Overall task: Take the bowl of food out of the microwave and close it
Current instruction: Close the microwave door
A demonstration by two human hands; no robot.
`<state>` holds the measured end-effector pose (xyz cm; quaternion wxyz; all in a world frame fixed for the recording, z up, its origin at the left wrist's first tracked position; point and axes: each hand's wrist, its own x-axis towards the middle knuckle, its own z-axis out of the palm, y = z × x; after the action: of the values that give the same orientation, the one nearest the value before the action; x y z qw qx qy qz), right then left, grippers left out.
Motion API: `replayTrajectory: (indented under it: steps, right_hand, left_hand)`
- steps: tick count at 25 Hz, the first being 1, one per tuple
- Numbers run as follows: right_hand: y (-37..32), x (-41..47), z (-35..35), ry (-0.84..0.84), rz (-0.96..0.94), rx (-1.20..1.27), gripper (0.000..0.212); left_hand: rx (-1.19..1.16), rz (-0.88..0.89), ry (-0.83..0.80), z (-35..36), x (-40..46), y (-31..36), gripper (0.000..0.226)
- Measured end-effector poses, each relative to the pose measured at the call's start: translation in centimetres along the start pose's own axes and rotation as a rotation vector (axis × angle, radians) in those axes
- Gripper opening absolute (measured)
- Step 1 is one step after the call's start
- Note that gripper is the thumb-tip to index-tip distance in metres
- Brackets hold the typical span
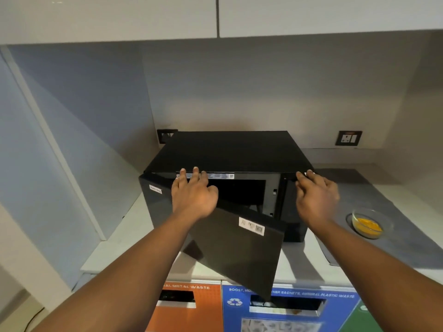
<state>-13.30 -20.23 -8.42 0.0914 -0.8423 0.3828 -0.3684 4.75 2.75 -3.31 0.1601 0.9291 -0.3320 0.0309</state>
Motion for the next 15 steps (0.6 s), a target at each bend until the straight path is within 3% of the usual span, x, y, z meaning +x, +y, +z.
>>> replayTrajectory:
  steps: [4, 10, 15]
  right_hand:
    - [0.1, 0.1, -0.1, 0.039, 0.028, 0.098, 0.037]
    - [-0.1, -0.7, 0.5, 0.018, 0.007, 0.191, 0.081]
    - [-0.7, 0.3, 1.4, -0.048, -0.21, -0.076, 0.061]
  left_hand:
    - [0.03, 0.235, 0.058, 1.0, 0.9, 1.2, 0.062]
    - [0.146, 0.418, 0.051, 1.8, 3.2, 1.3, 0.076]
    - [0.124, 0.541, 0.093, 3.0, 3.8, 3.5, 0.051]
